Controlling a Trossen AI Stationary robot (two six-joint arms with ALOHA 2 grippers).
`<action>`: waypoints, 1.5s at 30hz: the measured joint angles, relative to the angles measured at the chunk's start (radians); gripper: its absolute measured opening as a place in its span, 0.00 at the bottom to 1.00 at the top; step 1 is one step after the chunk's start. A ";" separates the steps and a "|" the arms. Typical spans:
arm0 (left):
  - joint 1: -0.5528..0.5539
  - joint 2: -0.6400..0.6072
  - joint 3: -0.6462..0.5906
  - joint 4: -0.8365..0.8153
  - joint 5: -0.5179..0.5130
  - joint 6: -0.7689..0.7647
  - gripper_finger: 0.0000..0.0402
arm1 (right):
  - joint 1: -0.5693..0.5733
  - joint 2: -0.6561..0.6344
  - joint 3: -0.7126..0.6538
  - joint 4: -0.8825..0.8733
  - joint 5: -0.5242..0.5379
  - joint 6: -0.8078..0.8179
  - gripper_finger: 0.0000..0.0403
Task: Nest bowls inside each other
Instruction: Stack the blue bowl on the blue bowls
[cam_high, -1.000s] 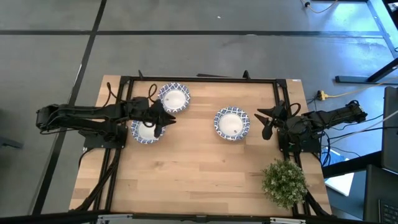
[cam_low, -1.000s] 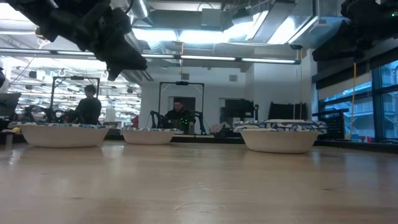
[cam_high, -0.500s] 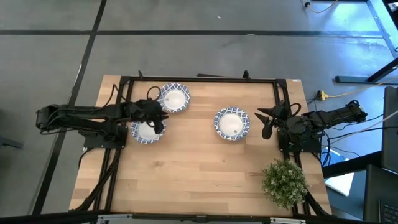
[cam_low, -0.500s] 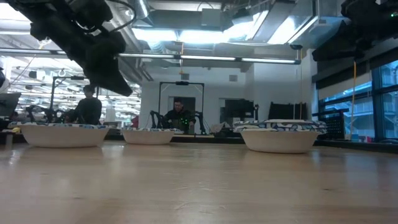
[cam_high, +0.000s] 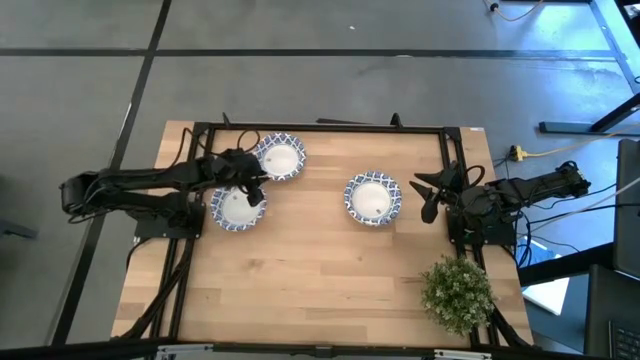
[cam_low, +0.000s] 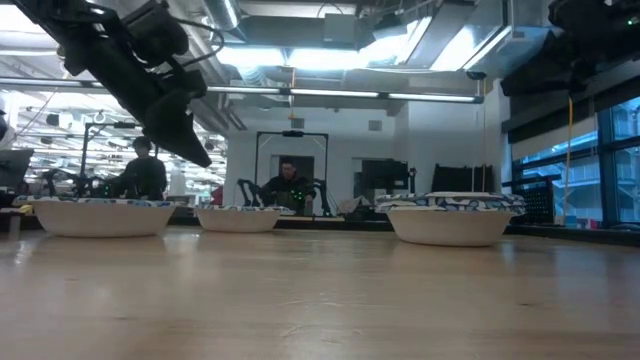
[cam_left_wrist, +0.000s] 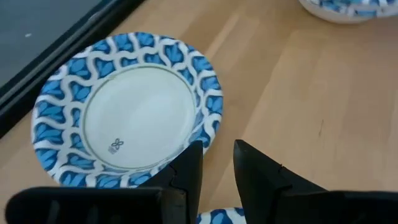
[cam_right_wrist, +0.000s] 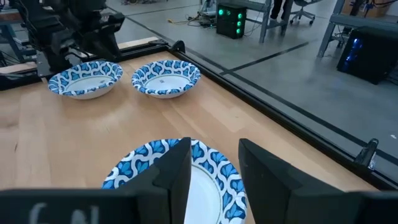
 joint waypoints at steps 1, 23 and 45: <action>-0.002 0.013 0.000 0.008 0.001 0.017 0.21 | 0.000 0.000 0.000 0.002 0.000 -0.002 0.34; -0.029 0.341 0.120 0.020 -0.055 0.226 0.21 | 0.000 0.000 0.000 0.002 0.012 -0.003 0.34; -0.095 0.387 0.137 -0.013 -0.226 0.230 0.21 | 0.000 0.000 0.000 -0.010 0.017 -0.006 0.34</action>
